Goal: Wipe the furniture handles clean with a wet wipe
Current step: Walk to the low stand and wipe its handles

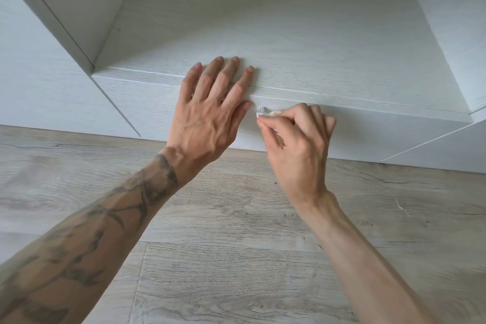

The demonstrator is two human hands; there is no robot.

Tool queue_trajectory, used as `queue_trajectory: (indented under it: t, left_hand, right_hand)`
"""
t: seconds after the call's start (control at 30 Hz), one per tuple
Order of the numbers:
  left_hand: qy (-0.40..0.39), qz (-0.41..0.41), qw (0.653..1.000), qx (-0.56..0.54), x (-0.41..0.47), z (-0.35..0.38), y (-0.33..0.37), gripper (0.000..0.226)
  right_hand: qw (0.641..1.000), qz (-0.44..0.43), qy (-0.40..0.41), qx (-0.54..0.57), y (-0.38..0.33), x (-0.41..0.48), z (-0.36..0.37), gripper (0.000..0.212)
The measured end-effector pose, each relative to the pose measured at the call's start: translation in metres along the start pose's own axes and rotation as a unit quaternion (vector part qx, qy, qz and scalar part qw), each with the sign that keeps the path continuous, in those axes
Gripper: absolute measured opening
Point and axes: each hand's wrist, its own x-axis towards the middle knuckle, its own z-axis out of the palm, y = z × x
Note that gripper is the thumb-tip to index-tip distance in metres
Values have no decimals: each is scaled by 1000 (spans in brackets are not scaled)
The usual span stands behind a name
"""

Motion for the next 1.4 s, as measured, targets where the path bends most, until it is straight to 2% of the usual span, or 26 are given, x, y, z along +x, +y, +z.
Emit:
queue_trajectory:
  t: [0.2, 0.5, 0.9, 1.13, 1.27, 1.4]
  left_hand:
    - [2, -2, 1000, 0, 0, -1, 1, 55]
    - [8, -1, 1000, 5, 0, -1, 0, 55]
    - [6, 2, 1000, 6, 0, -1, 0, 55]
    - [-2, 5, 1000, 2, 1, -2, -1, 56]
    - [-6, 3, 1000, -1, 1, -3, 0, 56]
    - [-10, 3, 1000, 0, 0, -2, 0, 57]
  right_hand:
    - [999, 28, 4, -36, -14, 15, 13, 16]
    - [998, 32, 11, -54, -12, 10, 12, 12]
    - [998, 30, 32, -47, -11, 10, 19, 14]
    - [999, 6, 42, -23, 8, -11, 2, 10]
    - [997, 22, 71, -19, 25, -20, -8, 12]
    - [999, 9, 46, 3, 15, -13, -1, 8]
